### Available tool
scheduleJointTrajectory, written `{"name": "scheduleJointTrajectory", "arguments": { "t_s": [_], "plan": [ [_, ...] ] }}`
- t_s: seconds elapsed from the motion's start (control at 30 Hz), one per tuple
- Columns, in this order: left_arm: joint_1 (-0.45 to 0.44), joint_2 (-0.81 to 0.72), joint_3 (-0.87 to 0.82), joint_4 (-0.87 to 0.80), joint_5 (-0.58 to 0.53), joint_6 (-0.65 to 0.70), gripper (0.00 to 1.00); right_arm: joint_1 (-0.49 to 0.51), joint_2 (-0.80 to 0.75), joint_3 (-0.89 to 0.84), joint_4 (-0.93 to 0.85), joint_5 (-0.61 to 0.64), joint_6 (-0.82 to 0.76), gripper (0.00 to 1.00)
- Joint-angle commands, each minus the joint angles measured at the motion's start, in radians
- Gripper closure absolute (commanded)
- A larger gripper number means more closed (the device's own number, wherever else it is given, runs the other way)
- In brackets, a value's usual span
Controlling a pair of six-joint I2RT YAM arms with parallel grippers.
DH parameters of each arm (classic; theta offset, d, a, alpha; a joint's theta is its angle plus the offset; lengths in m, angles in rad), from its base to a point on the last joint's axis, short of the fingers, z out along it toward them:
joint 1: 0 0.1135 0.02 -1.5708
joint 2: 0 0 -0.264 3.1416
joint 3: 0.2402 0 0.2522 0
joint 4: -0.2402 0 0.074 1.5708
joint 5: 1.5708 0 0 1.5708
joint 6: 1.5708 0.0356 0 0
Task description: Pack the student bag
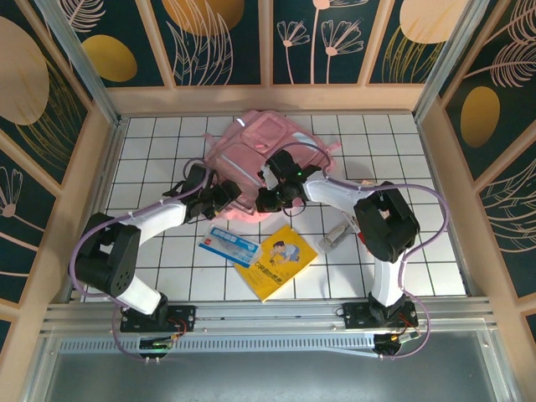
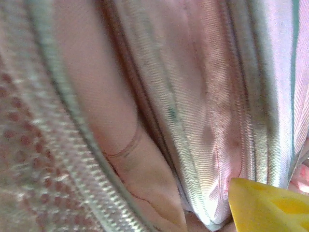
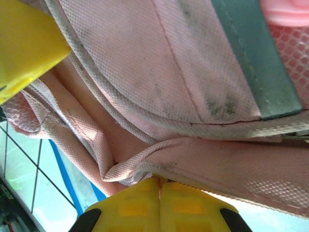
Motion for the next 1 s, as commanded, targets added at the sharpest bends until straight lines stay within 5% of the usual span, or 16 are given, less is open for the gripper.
{"name": "scheduleJointTrajectory", "arguments": {
  "t_s": [0.0,0.13,0.17,0.23,0.5,0.57,0.77,0.97],
  "plan": [
    [-0.042,-0.077,0.084,-0.081,0.039,0.104,0.15,0.016,-0.055,-0.032,0.156,-0.134,0.029,1.00],
    [-0.010,-0.144,0.049,-0.203,-0.009,0.153,0.15,-0.016,-0.074,-0.069,0.077,-0.159,0.000,0.99],
    [-0.010,-0.153,0.037,-0.211,0.011,0.165,0.16,-0.017,-0.070,-0.071,0.061,-0.178,-0.009,0.84],
    [-0.012,-0.166,0.009,-0.219,0.060,0.168,0.17,-0.015,-0.070,-0.078,0.049,-0.215,-0.008,0.71],
    [-0.054,-0.293,0.063,-0.457,-0.017,0.246,0.21,-0.109,-0.164,-0.150,-0.017,-0.136,0.269,0.56],
    [-0.085,-0.296,0.071,-0.513,-0.032,0.253,0.21,-0.121,-0.207,-0.187,-0.008,-0.131,0.366,0.41],
    [-0.231,-0.283,0.043,-0.427,0.009,0.167,0.24,-0.131,-0.306,-0.285,0.017,0.001,0.576,0.40],
    [-0.375,-0.159,0.107,-0.312,-0.026,0.097,0.28,-0.139,-0.228,-0.292,0.128,-0.007,0.745,0.46]
  ]
}}
